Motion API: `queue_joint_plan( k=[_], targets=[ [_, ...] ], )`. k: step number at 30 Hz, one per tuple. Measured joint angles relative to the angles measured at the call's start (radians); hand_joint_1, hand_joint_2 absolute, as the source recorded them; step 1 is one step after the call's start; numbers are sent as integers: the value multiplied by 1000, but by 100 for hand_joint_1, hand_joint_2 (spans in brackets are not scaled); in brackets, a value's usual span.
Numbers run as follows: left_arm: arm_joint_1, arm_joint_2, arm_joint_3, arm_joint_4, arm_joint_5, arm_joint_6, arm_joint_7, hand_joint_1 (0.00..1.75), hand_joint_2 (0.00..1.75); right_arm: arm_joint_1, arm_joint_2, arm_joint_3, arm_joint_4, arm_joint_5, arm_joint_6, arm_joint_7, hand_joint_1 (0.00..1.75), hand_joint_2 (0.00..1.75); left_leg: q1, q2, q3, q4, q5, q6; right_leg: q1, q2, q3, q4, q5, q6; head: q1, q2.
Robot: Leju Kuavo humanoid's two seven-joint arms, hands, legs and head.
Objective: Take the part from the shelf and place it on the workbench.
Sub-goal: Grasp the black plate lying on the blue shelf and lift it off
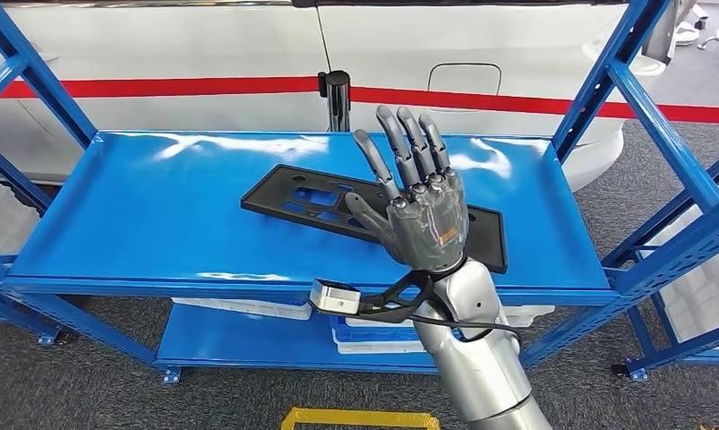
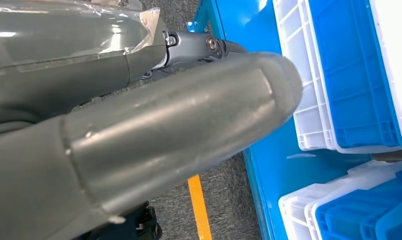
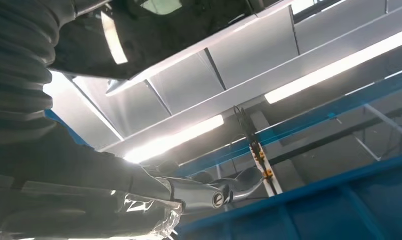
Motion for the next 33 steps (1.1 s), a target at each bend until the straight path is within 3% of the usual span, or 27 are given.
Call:
queue_joint_plan(
  k=[5,12,19,25,33],
  targets=[
    [-2,0,11,5,0,4,0,0,0,38,39,-20,1,-91,1,-65,0,175,-4,1,0,0,0,0,-2,0,-1,0,0,0,0,0],
    [-5,0,39,7,-1,2,0,0,0,30,15,83,92,-310,80,48,0,175,-5,1,0,0,0,0,-4,0,-1,0,0,0,0,0],
    [-4,-2,65,11,-2,10,0,0,0,0,-37,221,140,-453,186,90,0,175,-5,1,-1,0,0,1,-4,0,-1,0,0,0,0,0],
    [1,-9,81,13,-2,22,0,0,0,-59,-51,306,234,-462,179,117,0,175,-5,1,-1,0,0,1,-4,0,-1,0,0,0,0,0],
    [3,-10,88,13,-6,11,0,0,0,-123,-39,363,399,-373,96,181,0,175,-5,1,-1,0,0,0,-4,0,-1,0,0,0,0,0]
  ],
)
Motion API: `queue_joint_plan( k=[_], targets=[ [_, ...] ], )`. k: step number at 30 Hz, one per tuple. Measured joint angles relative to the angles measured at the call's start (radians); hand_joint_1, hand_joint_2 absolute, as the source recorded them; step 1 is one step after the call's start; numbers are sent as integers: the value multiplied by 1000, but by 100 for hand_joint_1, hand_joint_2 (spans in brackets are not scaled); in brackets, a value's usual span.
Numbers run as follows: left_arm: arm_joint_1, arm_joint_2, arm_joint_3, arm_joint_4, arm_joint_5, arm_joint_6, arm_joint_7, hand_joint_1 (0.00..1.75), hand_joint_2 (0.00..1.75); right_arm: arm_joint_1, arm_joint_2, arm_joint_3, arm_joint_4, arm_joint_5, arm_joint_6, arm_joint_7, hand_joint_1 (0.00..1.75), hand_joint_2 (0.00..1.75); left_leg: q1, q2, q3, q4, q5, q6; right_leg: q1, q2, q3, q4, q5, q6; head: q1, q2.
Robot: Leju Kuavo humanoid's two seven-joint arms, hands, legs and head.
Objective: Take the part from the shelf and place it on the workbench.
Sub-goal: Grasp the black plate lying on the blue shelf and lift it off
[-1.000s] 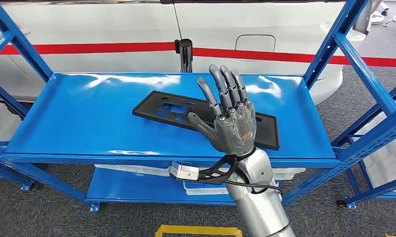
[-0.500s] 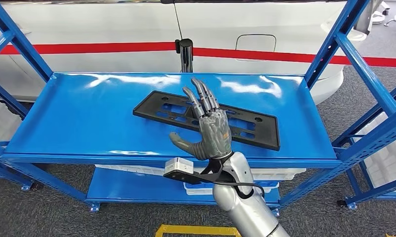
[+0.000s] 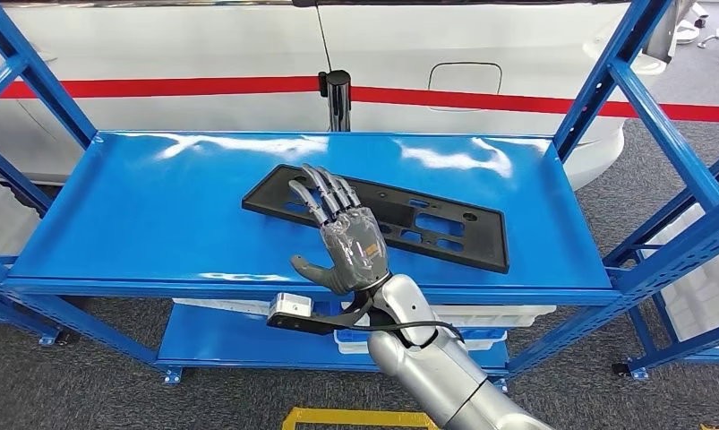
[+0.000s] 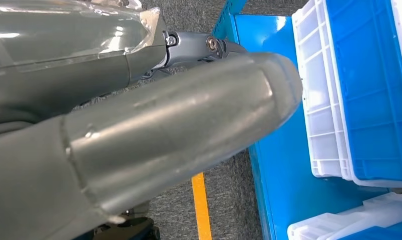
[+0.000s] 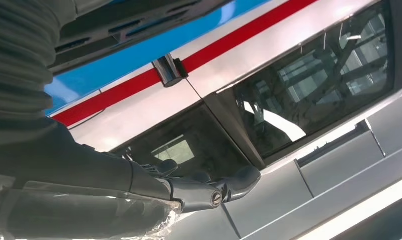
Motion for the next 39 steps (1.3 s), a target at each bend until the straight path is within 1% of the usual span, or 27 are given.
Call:
queue_joint_plan(
  k=[5,8,10,13,17,19,24,28,30,33,35,39],
  targets=[
    [0,0,1,0,-1,-2,0,0,0,-10,6,9,35,18,-13,7,0,175,0,0,0,0,0,0,0,0,0,0,0,0,0,0],
    [-1,0,1,0,-7,-15,0,0,0,-19,9,17,69,85,-51,45,0,175,0,0,0,0,0,0,0,0,0,0,0,0,0,0],
    [-5,0,2,0,-11,-25,0,0,0,-28,17,19,104,144,-74,81,0,175,0,0,0,0,0,0,0,0,0,0,0,0,0,0],
    [-15,0,5,4,-15,-38,0,0,0,-43,34,18,153,255,-83,141,0,175,0,0,0,0,0,0,0,0,0,0,0,0,0,0],
    [-26,0,13,12,-18,-52,0,0,0,-64,48,12,215,479,-84,267,0,175,0,0,1,0,0,0,0,0,0,0,0,0,0,0],
    [-30,0,16,16,-19,-60,0,0,0,-82,52,2,263,537,-84,320,0,175,0,0,0,0,0,0,0,0,0,0,0,0,0,0],
    [-44,0,19,28,-25,-78,0,0,0,-127,55,-38,381,583,-85,394,0,175,0,0,0,0,0,0,0,0,0,0,0,0,0,0],
    [-52,0,22,37,-28,-87,0,0,0,-165,51,-37,469,599,-81,492,0,175,0,0,0,0,0,0,-1,0,0,0,0,0,0,0],
    [-56,0,26,40,-29,-93,0,0,0,-186,48,-29,513,600,-58,543,0,175,0,0,0,1,0,0,-1,0,0,0,0,0,0,0],
    [-62,0,32,47,-30,-102,0,0,0,-225,43,-27,577,601,8,612,0,175,0,0,1,1,0,0,-1,0,0,0,0,0,0,0],
    [-67,0,36,52,-30,-106,0,0,0,-252,38,-27,612,601,39,637,0,175,0,0,2,1,0,0,0,0,1,0,0,0,0,0],
    [-72,0,39,58,-30,-107,0,0,0,-280,29,-27,651,601,51,645,0,175,0,1,3,0,0,0,0,1,2,0,0,0,0,0]
  ],
)
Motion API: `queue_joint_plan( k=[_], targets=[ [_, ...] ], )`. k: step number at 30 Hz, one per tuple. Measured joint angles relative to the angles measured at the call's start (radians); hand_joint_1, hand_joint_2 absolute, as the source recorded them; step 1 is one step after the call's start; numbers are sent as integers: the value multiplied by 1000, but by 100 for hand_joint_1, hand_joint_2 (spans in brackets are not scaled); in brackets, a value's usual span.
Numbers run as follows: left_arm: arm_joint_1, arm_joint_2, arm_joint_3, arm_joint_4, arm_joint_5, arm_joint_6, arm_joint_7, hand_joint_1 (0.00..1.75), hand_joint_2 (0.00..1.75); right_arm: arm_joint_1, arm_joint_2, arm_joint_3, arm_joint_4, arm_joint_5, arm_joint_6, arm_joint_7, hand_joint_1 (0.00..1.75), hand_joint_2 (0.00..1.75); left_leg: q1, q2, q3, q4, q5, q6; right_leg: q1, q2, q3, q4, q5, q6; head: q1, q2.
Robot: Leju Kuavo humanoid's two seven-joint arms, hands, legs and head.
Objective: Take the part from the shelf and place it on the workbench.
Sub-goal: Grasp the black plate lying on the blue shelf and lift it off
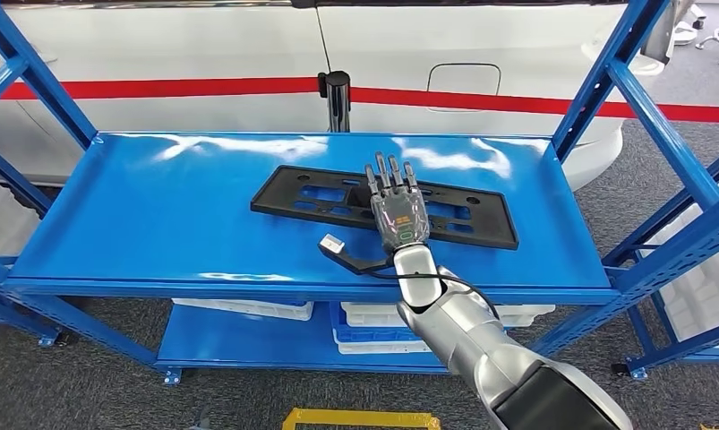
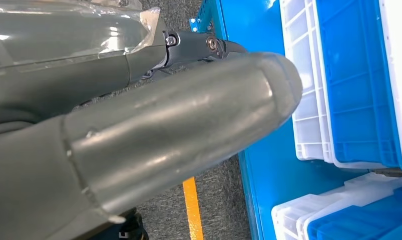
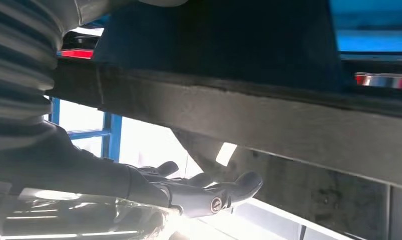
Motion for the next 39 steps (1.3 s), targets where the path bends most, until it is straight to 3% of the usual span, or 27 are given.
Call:
queue_joint_plan(
  k=[3,4,7,8,9,21,30,35,39],
  targets=[
    [-2,0,3,3,0,-4,0,0,0,-10,-3,-3,18,-2,22,15,0,175,0,1,2,0,0,0,0,0,1,0,0,0,0,0],
    [-2,0,3,4,0,-7,0,0,0,-15,-4,-7,23,-5,42,23,12,175,0,0,2,0,0,0,0,0,2,0,0,0,0,0],
    [-4,0,4,6,0,-22,0,0,0,-37,-9,-29,42,-31,124,24,135,175,0,0,5,0,0,0,0,0,5,0,0,0,0,0],
    [-5,0,4,7,0,-28,0,0,0,-44,-11,-41,48,-43,150,15,166,175,0,0,7,0,0,0,0,0,6,0,0,0,0,0],
    [-6,0,4,8,0,-33,0,0,0,-50,-13,-53,53,-52,171,4,173,175,-1,0,8,0,-1,0,0,0,7,0,0,0,0,0],
    [-18,0,20,17,-1,-59,0,0,0,-37,-25,-88,55,-34,167,-34,175,175,-2,0,9,0,-1,1,-2,0,9,0,0,0,0,0],
    [-19,0,23,18,-8,-61,0,0,0,-8,-36,-109,5,-3,87,-49,175,175,-1,0,6,0,-1,1,-2,0,6,0,0,0,0,0],
    [-19,0,28,18,-21,-79,0,0,0,44,-57,-164,-111,-68,-103,-171,175,175,-2,0,6,0,-1,1,-2,1,6,0,0,0,0,0],
    [-26,0,28,21,-35,-91,0,0,0,136,-76,-273,-382,-97,-133,-322,175,175,-2,-1,2,0,0,1,-2,0,3,0,0,0,0,0]
  ],
)
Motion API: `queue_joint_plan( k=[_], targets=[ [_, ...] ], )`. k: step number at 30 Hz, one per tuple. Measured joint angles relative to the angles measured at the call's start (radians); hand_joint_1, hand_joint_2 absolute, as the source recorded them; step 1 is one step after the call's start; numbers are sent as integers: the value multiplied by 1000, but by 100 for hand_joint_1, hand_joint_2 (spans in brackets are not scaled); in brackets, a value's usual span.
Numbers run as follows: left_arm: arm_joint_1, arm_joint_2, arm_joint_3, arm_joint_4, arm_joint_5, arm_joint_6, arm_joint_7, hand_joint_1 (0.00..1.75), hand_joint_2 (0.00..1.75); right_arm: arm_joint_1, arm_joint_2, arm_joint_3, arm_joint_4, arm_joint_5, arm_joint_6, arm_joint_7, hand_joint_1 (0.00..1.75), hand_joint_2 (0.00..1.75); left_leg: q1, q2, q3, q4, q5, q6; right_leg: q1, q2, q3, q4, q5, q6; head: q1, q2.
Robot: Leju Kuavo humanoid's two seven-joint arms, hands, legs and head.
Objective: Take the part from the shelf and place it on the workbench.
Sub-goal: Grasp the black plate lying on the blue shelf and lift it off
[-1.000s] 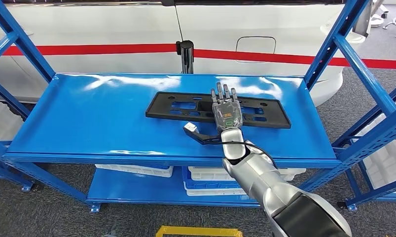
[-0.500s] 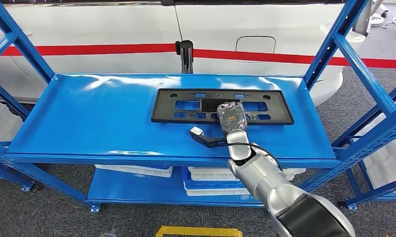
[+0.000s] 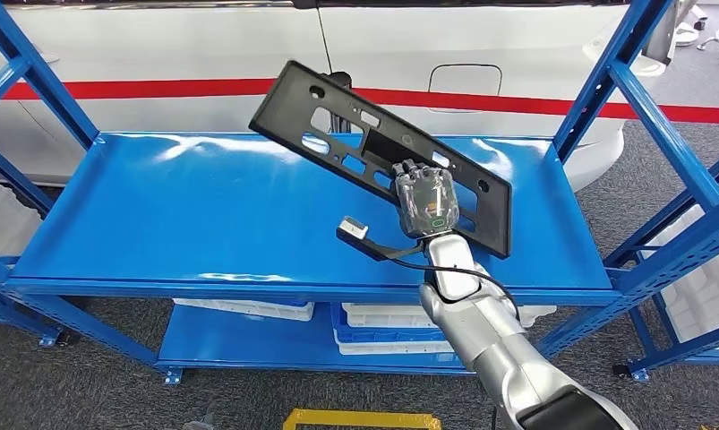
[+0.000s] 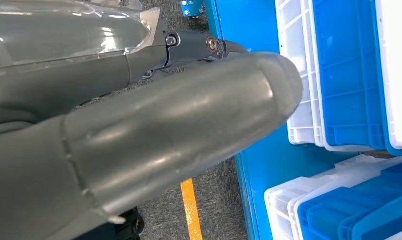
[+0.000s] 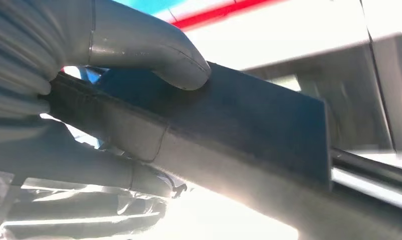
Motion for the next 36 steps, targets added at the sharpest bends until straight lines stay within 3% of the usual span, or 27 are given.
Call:
queue_joint_plan(
  k=[5,10,14,16,19,23,29,36],
  targets=[
    [-8,0,1,6,-3,-3,0,0,0,68,-12,-143,-360,-13,-3,-174,175,175,0,0,-2,0,0,0,0,0,-3,0,0,0,0,0],
    [-8,7,5,1,4,-23,0,0,0,145,-13,-240,-663,-289,-11,-453,175,175,0,0,-3,0,0,0,0,0,-3,0,0,0,0,0],
    [-9,12,7,-5,4,-26,0,0,175,186,-12,-271,-768,-330,-14,-484,175,175,0,1,-3,0,-1,1,0,1,-4,0,0,0,0,0],
    [-9,13,7,-7,5,-27,0,0,175,198,-12,-278,-795,-392,-14,-510,175,175,0,1,-3,0,-1,1,0,1,-4,0,0,0,0,0],
    [-9,15,11,-18,14,-37,0,0,175,237,-36,-254,-844,-682,-6,-545,175,175,0,-1,-3,0,-1,1,0,0,-3,0,0,0,0,0],
    [-2,22,39,-54,25,-47,0,0,175,335,-156,-144,-996,-1059,27,-539,175,175,-1,-2,-4,0,-1,1,-1,-1,-4,0,0,0,0,0],
    [-8,35,87,-74,34,-43,0,0,175,459,-308,-18,-1160,-1273,126,-565,175,175,-1,-1,-5,0,-3,2,-1,1,-4,0,-2,2,0,0],
    [-7,51,103,-93,36,-39,0,0,175,482,-333,62,-1164,-1439,270,-553,175,175,0,0,-4,0,-3,1,0,2,-4,0,-2,3,0,0]
  ],
)
